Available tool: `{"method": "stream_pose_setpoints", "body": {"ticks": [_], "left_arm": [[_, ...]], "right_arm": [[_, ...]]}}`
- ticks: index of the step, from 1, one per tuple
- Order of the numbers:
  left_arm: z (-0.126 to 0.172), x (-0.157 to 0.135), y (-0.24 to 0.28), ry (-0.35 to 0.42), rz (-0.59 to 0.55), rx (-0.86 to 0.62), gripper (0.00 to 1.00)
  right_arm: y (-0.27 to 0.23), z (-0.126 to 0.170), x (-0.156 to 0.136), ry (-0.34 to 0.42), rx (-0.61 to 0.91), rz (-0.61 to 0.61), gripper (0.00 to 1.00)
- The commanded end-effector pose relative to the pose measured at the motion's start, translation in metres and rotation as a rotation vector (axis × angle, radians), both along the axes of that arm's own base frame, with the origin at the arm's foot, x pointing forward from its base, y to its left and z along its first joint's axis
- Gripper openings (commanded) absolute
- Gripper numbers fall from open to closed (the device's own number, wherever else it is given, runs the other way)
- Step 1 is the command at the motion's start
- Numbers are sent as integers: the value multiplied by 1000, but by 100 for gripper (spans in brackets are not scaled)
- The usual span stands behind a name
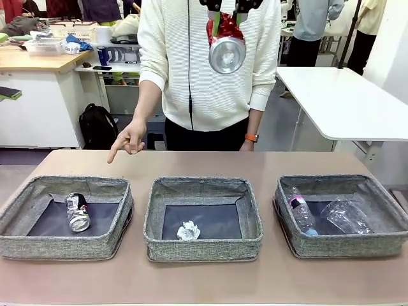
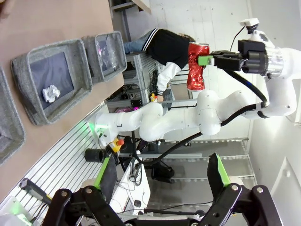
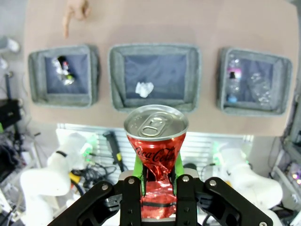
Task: Sort the waste into the appropriate baskets.
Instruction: Place the picked waste into the Fabric basket indicated by the person.
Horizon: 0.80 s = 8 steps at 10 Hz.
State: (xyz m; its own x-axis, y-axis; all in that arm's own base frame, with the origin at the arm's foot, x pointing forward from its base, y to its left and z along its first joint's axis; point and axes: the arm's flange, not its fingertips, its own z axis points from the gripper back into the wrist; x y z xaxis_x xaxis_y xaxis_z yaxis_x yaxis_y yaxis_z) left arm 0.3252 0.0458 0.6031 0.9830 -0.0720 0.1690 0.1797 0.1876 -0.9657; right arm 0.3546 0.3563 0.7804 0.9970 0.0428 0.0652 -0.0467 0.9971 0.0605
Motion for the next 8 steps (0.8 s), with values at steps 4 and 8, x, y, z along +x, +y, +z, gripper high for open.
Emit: {"method": "stream_pose_setpoints", "body": {"ticks": [4, 8], "left_arm": [[-50, -38, 96, 151, -146, 175, 100], [-88, -74, 138, 202, -244, 142, 100]], "right_arm": [[89, -63, -15, -54, 120, 189, 27], [191, -146, -12, -90, 150, 413, 27]]}}
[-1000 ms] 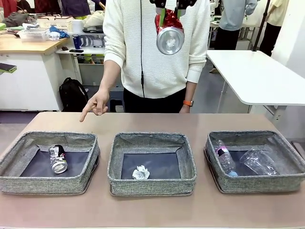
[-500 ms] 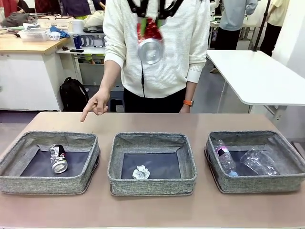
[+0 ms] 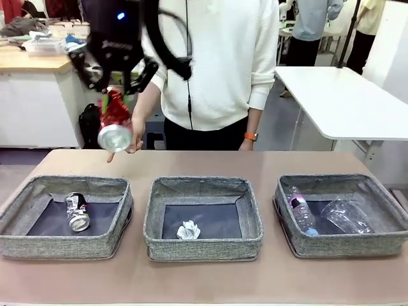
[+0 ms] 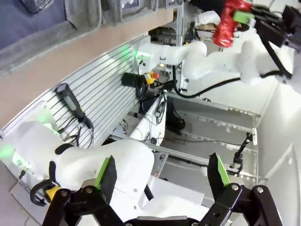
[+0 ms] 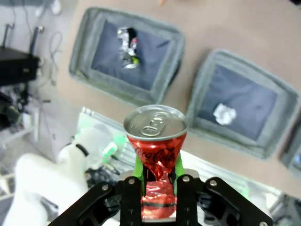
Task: Sort the waste into the appropriate baskets.
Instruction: Place the picked waste into the Fabric basket indicated by the person.
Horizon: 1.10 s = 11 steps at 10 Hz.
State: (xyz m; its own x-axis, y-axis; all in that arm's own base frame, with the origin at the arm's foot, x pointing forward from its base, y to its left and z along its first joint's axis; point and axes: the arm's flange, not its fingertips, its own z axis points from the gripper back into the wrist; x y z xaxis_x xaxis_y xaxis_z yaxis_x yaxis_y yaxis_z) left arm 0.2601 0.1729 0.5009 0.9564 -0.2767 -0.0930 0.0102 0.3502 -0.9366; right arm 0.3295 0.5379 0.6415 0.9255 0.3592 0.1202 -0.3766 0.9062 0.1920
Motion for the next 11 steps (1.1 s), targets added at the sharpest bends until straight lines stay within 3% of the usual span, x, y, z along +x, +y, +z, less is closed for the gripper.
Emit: {"method": "stream_pose_setpoints", "body": {"ticks": [1, 2, 3, 5, 6, 9, 11], "left_arm": [[8, -8, 9, -45, -12, -68, 100], [0, 0, 0, 0, 0, 0, 100], [0, 0, 0, 0, 0, 0, 100], [0, 0, 0, 0, 0, 0, 100], [0, 0, 0, 0, 0, 0, 100], [0, 0, 0, 0, 0, 0, 100], [0, 0, 0, 0, 0, 0, 100]], "right_arm": [[30, -32, 19, -51, 53, 210, 27], [49, -61, 22, -107, 84, 270, 27], [62, -80, 27, -132, 95, 253, 27], [63, -81, 34, 9, 170, 126, 27], [67, -93, 28, -76, 97, 227, 27], [69, -100, 34, -52, 120, 203, 27], [94, -131, 48, -95, 182, 235, 27]]}}
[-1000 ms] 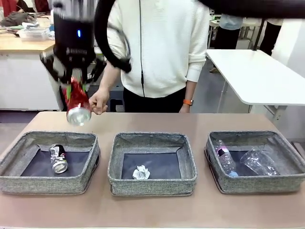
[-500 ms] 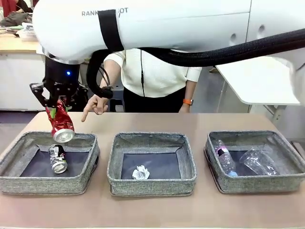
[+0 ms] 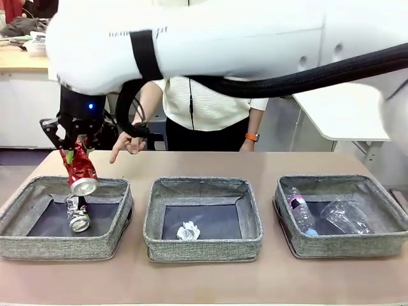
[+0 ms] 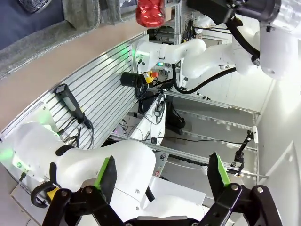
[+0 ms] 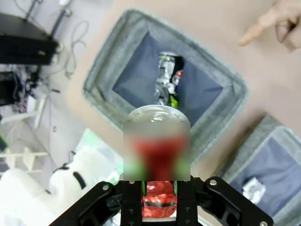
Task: Sort the waste into the appropriate baskets.
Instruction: Place the picked waste into the Fabric basket indicated by the person.
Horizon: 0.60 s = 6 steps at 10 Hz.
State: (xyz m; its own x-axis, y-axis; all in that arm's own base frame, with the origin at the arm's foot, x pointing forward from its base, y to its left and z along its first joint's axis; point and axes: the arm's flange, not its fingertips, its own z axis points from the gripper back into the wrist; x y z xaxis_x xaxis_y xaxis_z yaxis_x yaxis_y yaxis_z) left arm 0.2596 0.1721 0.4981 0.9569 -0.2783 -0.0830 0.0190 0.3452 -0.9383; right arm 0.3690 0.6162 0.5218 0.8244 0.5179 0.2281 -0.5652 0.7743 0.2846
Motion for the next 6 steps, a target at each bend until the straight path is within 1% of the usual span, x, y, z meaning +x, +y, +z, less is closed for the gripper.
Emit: {"method": "stream_pose_setpoints", "body": {"ticks": [1, 2, 3, 4, 5, 6], "left_arm": [[3, 0, 1, 9, 1, 5, 100], [3, 0, 1, 9, 1, 5, 100], [3, 0, 1, 9, 1, 5, 100], [3, 0, 1, 9, 1, 5, 100], [3, 0, 1, 9, 1, 5, 100], [3, 0, 1, 9, 1, 5, 100]], "right_arm": [[22, -25, 11, -64, 52, 34, 27], [26, -37, 14, -63, 79, 61, 27], [28, -44, 17, -57, 60, 55, 27], [28, -45, 19, -68, 45, 37, 27], [27, -45, 21, -99, 34, 10, 27], [26, -45, 22, -101, 43, 4, 40]]}}
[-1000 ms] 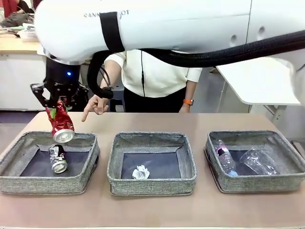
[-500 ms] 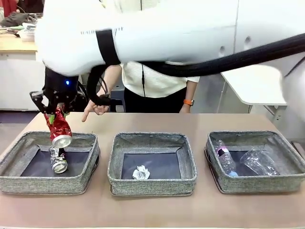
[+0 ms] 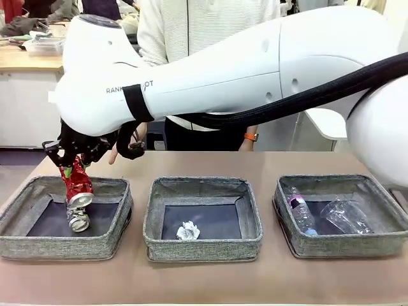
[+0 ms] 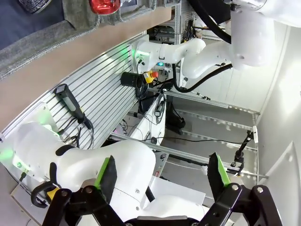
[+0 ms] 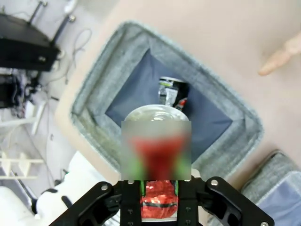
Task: Sort the waste into the appropriate baskets.
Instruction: Place the picked waste into the Fabric basket indicated by the person.
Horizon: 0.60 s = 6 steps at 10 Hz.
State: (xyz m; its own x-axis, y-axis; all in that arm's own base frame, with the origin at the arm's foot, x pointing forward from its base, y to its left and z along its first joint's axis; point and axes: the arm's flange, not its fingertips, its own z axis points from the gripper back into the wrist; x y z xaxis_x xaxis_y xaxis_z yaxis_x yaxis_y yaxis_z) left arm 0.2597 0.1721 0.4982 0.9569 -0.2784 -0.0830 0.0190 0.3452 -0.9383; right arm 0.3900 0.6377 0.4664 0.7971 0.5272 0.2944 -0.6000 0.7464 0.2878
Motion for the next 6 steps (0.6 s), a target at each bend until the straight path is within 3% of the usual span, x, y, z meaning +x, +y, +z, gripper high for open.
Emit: {"method": "stream_pose_setpoints", "body": {"ticks": [1, 2, 6], "left_arm": [[3, 0, 1, 9, 1, 5, 100], [3, 0, 1, 9, 1, 5, 100], [3, 0, 1, 9, 1, 5, 100]], "right_arm": [[4, 9, 1, -48, -4, -15, 86], [3, 10, 1, -48, -5, -16, 99], [-4, 12, 2, -39, 6, -34, 100]]}}
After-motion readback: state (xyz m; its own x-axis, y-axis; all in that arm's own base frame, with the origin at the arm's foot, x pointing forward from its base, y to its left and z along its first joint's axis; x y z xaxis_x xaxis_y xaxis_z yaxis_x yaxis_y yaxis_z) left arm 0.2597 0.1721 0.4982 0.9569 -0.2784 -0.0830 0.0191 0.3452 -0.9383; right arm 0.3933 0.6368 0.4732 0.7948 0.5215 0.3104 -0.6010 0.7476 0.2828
